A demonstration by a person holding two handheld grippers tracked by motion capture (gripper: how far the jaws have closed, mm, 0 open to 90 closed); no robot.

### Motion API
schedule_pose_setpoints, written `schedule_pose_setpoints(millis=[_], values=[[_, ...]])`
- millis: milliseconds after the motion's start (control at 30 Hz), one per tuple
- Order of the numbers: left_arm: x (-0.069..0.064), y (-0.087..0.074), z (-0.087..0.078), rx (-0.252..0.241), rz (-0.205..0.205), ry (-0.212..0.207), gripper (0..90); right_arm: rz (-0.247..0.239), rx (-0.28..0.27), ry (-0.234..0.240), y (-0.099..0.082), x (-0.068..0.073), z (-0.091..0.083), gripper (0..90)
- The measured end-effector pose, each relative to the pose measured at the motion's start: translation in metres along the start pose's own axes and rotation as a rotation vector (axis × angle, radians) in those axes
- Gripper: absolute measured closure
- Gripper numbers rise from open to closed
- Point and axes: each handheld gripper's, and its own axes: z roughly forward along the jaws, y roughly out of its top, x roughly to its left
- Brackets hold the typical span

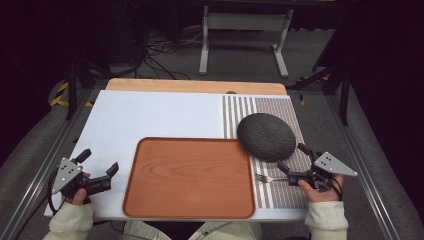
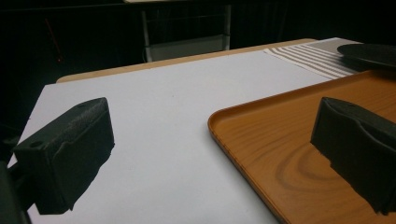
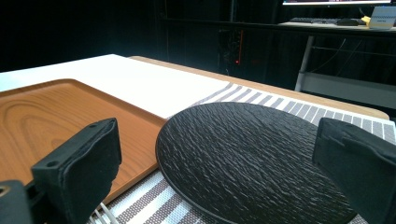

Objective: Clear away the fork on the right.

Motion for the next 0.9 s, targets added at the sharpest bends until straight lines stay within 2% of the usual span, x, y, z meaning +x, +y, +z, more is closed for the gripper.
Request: schedule_pose_setpoints(millis=[567,633,900], values=[[-0.0014,0.0007,0.0024,0.004,0.002,-0.006,0.0,0.008,0.001,0.007,-0.0003,0.0009,-0.0042,2.3],[-0.0012,0.001,0.0029,0.008,-0.002,-0.007,0.0,0.013,-0.021,0.015,0.0007,0.0012,-0.005,2.3],[-0.0014,0.0006,0.0033,0.009,0.001,-0.002,0.0,0.028,-0.038,0.032,0.0074,-0.0017,-0.0037,0.7]])
